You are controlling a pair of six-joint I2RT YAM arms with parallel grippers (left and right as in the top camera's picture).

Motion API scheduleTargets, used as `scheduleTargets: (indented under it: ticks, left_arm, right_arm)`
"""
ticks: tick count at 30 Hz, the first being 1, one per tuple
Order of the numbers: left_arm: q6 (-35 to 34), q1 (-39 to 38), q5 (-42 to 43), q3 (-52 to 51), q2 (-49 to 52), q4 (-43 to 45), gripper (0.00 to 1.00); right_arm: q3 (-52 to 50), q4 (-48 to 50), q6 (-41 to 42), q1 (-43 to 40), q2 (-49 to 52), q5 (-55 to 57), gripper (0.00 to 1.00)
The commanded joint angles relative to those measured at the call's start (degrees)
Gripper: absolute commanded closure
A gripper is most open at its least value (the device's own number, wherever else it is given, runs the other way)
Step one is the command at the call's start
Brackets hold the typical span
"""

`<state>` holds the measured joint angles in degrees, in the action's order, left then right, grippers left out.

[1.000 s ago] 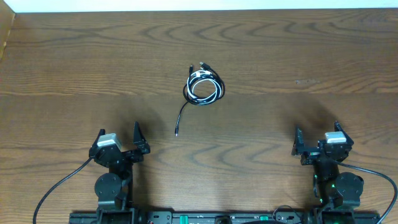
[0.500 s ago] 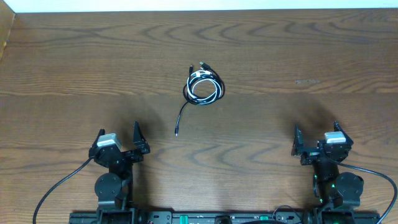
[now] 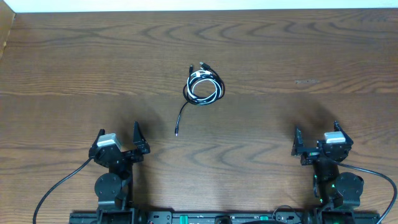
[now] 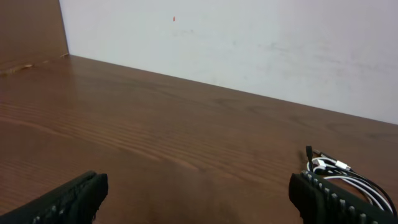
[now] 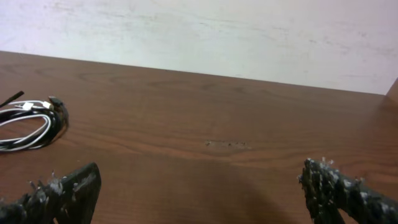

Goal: Untangle cables

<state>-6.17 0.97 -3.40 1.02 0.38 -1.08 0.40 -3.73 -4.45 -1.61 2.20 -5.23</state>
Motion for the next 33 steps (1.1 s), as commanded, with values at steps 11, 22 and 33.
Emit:
scheduleTargets:
  ticks: [11,22,33]
  left_arm:
    - [-0.5,0.2,-2.7,-0.8,-0.2,-2.5,0.02]
    - [-0.4,0.2,-2.7,-0.8,-0.2,-2.5,0.02]
    - [-0.5,0.2,-2.6,4.4,3.3,-3.3,0.02]
  right_arm:
    - [-0.1,-0.1,-0.9,-0.2,0.0,-0.7,0.01]
    - [-0.1,-0.1,-0.9,-0.2,0.0,-0.7,0.01]
    - [2.7,-0.3,-0.9,-0.2,0.0,-1.2,0.01]
